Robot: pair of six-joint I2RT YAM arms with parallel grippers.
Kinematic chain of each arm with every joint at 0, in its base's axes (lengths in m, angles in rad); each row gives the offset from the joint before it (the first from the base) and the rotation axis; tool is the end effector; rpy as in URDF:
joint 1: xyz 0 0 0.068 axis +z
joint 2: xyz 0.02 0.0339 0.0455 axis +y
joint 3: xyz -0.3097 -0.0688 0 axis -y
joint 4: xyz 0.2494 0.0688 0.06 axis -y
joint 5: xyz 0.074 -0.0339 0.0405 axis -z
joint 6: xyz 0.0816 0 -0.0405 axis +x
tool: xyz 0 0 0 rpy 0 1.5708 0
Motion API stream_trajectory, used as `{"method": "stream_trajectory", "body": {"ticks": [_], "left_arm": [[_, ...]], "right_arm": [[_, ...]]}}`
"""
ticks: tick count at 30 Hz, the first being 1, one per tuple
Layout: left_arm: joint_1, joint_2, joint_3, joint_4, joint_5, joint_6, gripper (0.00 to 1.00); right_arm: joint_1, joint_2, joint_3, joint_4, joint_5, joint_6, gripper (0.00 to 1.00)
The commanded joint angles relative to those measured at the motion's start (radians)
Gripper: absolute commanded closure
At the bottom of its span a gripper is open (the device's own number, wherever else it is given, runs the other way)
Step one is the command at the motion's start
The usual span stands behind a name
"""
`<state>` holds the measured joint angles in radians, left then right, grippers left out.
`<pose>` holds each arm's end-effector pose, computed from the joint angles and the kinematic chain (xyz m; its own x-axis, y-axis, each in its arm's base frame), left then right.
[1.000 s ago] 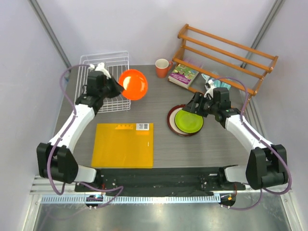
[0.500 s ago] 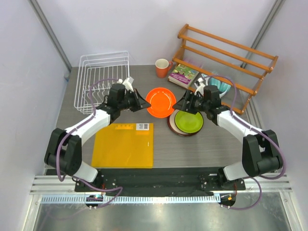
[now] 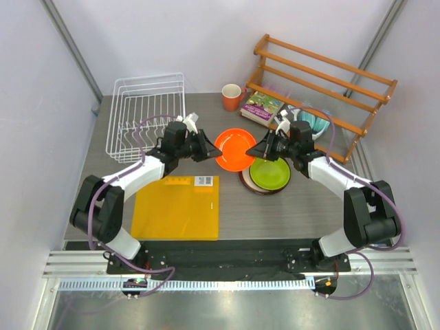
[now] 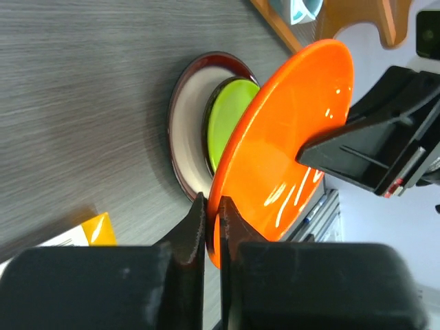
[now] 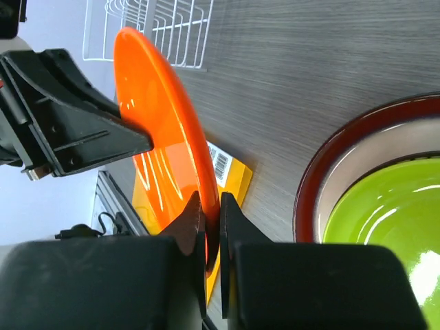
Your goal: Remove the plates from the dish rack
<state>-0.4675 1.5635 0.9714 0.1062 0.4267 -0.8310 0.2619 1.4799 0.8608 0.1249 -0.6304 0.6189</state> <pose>0.3323 -0.2056 0.2645 -0.8254 -0.3365 -0.4534 0.1889 0.5921 -0.7834 0.3285 0.1379 0.2597 -0.7853 0.2747 -0.5548 -0.3128 0.5973 0.7385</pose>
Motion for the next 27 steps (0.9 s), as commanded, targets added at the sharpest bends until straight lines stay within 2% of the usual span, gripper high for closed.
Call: {"method": "stream_trajectory", "body": {"ticks": [1,2,4,5,8,10,13,16,17,20,27], "left_arm": [[-0.016,0.004,0.044,0.035,0.029,0.003,0.68],[-0.016,0.003,0.059,0.0,0.018,0.027,0.58],[-0.016,-0.005,0.066,-0.019,-0.008,0.055,0.46],[-0.016,-0.011,0.072,-0.054,-0.026,0.076,0.3],[-0.016,-0.048,0.082,-0.139,-0.133,0.13,0.04],[-0.016,-0.091,0.084,-0.174,-0.228,0.185,0.01],[-0.016,-0.158,0.076,-0.249,-0.388,0.254,0.0],[-0.016,-0.203,0.067,-0.284,-0.511,0.311,0.01],[-0.016,-0.223,0.059,-0.29,-0.592,0.32,0.01],[-0.016,-0.249,0.056,-0.326,-0.705,0.357,0.0],[-0.016,-0.264,0.049,-0.375,-0.799,0.386,0.01]], "right_arm": [[0.011,-0.026,0.012,-0.001,0.058,-0.022,0.99],[0.01,-0.053,0.003,-0.028,0.124,-0.028,0.99],[0.008,-0.085,-0.003,-0.065,0.194,-0.042,0.99],[0.004,-0.101,-0.009,-0.103,0.216,-0.045,0.99],[-0.042,-0.167,-0.035,-0.186,0.303,-0.036,0.99],[-0.122,-0.219,-0.06,-0.211,0.321,-0.016,0.99],[-0.24,-0.265,-0.12,-0.248,0.273,-0.007,0.99],[-0.286,-0.259,-0.147,-0.3,0.229,-0.024,0.99],[-0.288,-0.251,-0.161,-0.303,0.216,-0.022,0.99],[-0.288,-0.227,-0.19,-0.285,0.184,-0.024,0.99],[-0.288,-0.161,-0.221,-0.228,0.173,-0.022,0.99]]}}
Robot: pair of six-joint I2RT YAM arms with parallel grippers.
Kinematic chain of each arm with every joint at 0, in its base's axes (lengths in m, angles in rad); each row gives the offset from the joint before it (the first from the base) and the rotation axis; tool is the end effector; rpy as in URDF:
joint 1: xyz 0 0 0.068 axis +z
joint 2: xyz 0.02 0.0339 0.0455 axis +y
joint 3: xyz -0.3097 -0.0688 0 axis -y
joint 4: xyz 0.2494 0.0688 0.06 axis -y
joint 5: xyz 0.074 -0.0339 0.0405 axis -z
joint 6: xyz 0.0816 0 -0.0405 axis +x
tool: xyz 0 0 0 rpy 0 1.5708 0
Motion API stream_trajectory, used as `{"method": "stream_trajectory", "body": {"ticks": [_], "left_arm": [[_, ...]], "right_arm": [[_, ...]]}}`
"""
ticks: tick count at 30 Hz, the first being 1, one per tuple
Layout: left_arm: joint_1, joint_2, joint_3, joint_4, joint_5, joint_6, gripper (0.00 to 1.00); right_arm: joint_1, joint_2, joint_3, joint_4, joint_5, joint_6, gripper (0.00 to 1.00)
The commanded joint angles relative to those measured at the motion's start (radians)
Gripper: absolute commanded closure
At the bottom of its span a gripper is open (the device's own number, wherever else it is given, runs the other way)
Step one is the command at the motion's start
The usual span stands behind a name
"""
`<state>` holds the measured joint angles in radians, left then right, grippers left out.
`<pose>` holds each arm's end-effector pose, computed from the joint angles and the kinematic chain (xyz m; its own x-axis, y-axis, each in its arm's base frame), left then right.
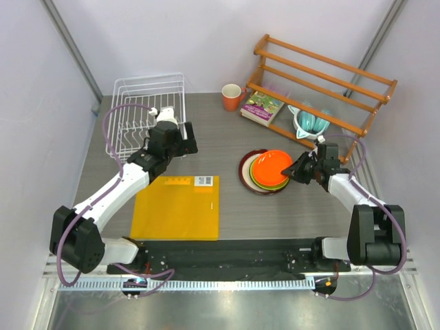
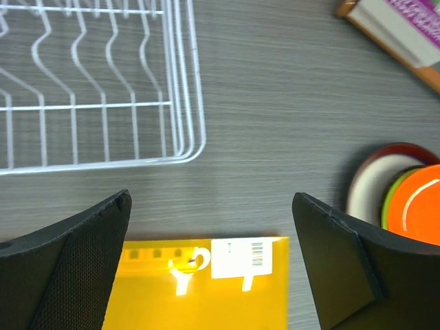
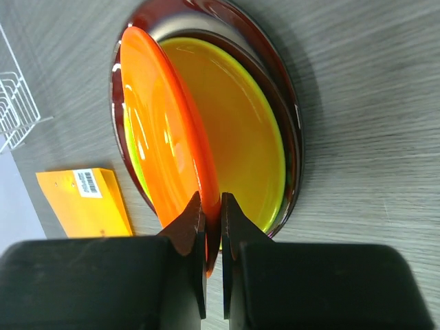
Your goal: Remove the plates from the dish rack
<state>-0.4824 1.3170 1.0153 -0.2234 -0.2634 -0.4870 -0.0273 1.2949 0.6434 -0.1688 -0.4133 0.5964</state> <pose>0.3026 -0.1345 0.3199 -0.5087 -0.2437 -0.8258 0.0116 0.9571 -0.2896 0.2726 0.0253 0.1992 -0.7446 0.5349 -0.3993 0.2048 0.7524 0.6261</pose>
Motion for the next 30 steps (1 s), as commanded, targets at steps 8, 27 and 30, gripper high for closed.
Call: {"method": "stream_trajectory", "body": {"ticks": [8,27,30], "left_arm": [[-0.001,-0.007,-0.001,-0.054,-0.102,0.031,0.01],[-0.001,0.021,0.017,-0.054,-0.094,0.024,0.01],[-0.001,0.019,0.022,-0.059,-0.099,0.025,0.01]], "right_arm": [[0.001,0.107,-0.002,0.134,-0.119,0.013,0.81],[0.001,-0.055,0.117,-0.103,0.041,-0.148,0.11],[0.001,-0.081,0.136,-0.132,0.074,-0.161,0.09]]}}
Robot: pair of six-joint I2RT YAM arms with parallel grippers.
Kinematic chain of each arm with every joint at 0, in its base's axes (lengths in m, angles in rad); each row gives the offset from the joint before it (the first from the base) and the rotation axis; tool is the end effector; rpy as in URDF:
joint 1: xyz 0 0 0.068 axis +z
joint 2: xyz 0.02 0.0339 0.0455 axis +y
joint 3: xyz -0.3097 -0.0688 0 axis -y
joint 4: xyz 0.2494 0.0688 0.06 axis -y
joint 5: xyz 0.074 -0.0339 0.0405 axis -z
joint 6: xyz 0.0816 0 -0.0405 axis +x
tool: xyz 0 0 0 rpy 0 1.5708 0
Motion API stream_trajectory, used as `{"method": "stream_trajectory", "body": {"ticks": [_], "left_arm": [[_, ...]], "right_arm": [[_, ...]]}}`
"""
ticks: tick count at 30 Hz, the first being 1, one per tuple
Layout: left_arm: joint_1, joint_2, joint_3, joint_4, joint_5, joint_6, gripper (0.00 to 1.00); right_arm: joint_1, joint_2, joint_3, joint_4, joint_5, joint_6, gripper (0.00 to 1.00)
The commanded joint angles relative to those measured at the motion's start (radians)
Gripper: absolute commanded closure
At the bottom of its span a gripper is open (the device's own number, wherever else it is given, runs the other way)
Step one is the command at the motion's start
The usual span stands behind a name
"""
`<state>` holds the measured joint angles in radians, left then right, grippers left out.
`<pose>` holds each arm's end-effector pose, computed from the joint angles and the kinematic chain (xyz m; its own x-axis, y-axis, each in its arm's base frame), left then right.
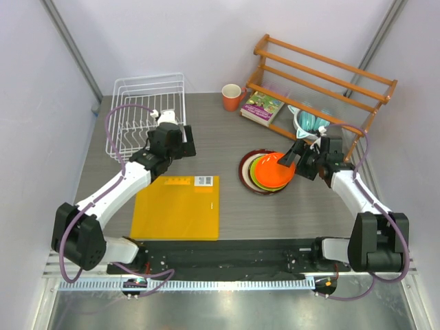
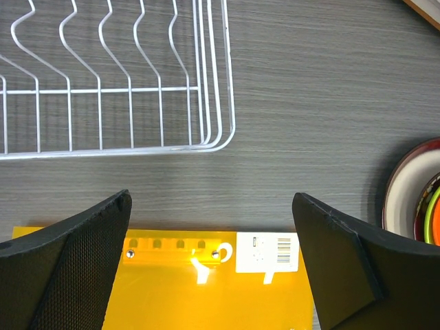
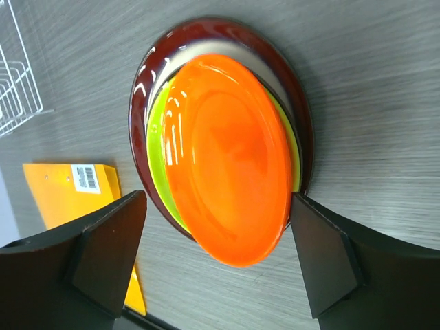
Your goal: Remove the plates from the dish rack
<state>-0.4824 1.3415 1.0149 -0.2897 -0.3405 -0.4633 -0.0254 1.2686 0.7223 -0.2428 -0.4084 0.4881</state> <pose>0.3034 -0.1281 0.3047 -0.5456 -0.1898 -0.8163 -0.0536 0.9799 -0.1920 0.2777 0.0254 0.2252 -0.7469 0.4495 -0.4900 0.1063 0.8081 0.5793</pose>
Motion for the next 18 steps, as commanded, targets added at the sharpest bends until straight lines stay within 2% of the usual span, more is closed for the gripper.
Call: {"method": "stream_trajectory", "body": {"ticks": [1,11,18], "left_arm": [[-0.001,-0.005,0.024,0.004,-0.023,0.003,0.01],[-0.001,-0.004,0.039,-0.009,-0.055,0.0,0.0],[-0.001,0.007,0.073,-0.006,-0.083,0.008,0.01]], "right_arm": [[-0.001,-0.06,0.058,-0.065,0.078,-0.057,0.08],[-0.001,-0.094,0.072,-0.116,0.184,-0.065,0.06],[0.001,-0.078,0.06,-0.015,0.342,-0.034,0.0]]}}
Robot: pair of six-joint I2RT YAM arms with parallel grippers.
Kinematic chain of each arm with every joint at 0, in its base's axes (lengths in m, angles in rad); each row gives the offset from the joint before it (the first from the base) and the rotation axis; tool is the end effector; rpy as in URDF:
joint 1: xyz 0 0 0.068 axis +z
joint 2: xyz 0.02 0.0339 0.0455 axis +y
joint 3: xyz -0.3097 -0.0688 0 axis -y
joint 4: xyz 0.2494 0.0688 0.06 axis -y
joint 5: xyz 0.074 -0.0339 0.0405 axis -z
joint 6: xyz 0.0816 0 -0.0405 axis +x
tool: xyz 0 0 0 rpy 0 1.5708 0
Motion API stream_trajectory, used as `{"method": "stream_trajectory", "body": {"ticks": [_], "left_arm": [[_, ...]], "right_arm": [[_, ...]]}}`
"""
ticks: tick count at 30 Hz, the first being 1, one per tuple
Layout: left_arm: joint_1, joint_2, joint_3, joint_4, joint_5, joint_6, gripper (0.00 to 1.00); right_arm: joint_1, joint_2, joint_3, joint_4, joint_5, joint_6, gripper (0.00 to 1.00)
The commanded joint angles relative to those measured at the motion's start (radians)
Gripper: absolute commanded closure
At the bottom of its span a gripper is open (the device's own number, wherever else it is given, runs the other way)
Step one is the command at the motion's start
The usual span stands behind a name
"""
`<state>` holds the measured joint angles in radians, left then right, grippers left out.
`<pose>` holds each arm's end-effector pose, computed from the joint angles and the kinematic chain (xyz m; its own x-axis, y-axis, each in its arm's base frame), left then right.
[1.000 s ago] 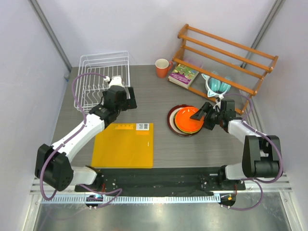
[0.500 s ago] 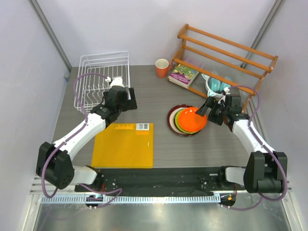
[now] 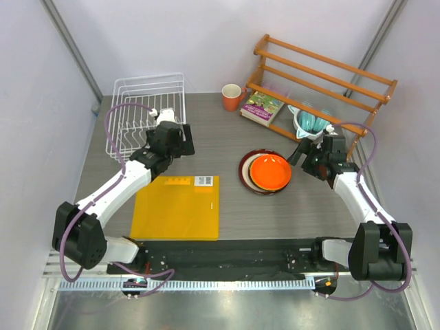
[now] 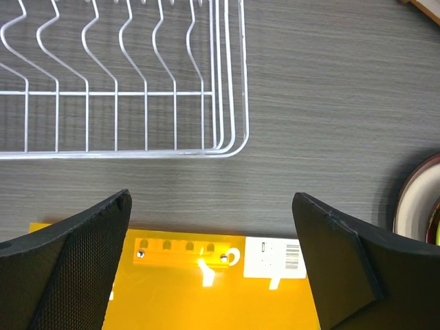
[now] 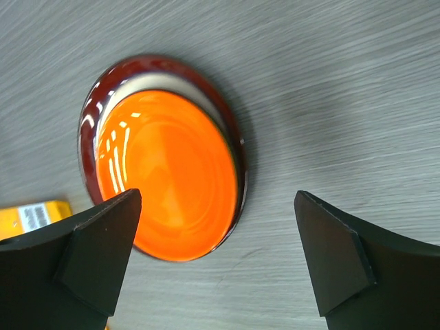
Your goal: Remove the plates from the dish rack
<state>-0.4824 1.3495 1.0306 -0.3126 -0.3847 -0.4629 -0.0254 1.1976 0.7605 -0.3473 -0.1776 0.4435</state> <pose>0.3052 -0.1252 0.3061 -0.5401 -0.1844 -0.8211 -0.0889 0.9827 -0.1622 0.2679 0.0076 0.2417 -0.6808 0.4398 -0.5858 0.2127 0.8839 0.4164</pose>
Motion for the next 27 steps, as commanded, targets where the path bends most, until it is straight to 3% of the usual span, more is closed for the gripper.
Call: {"method": "stream_trajectory", "body": {"ticks": [1,4,8,13,19,27], "left_arm": [[-0.001,-0.006,0.059,0.021,-0.046,0.007,0.01],[-0.001,-0.019,0.075,0.026,-0.068,0.006,0.0],[-0.001,-0.027,0.083,0.03,-0.083,0.039,0.01],[-0.001,-0.039,0.028,0.088,-0.141,0.098,0.01],[0.002,-0.02,-0.092,0.249,-0.118,0.178,0.01],[0.007,-0.015,-0.092,0.222,-0.137,0.162,0.0]], "right_arm": [[0.004,-0.01,0.011,0.117,0.125,0.021,0.0],[0.025,-0.016,-0.024,0.215,0.225,0.024,0.0],[0.113,-0.016,-0.059,0.301,0.497,-0.06,0.0],[0.255,-0.059,-0.219,0.591,0.754,-0.207,0.0],[0.298,-0.027,-0.368,0.87,0.869,-0.319,0.0],[0.314,0.004,-0.374,0.838,0.889,-0.299,0.0]]}}
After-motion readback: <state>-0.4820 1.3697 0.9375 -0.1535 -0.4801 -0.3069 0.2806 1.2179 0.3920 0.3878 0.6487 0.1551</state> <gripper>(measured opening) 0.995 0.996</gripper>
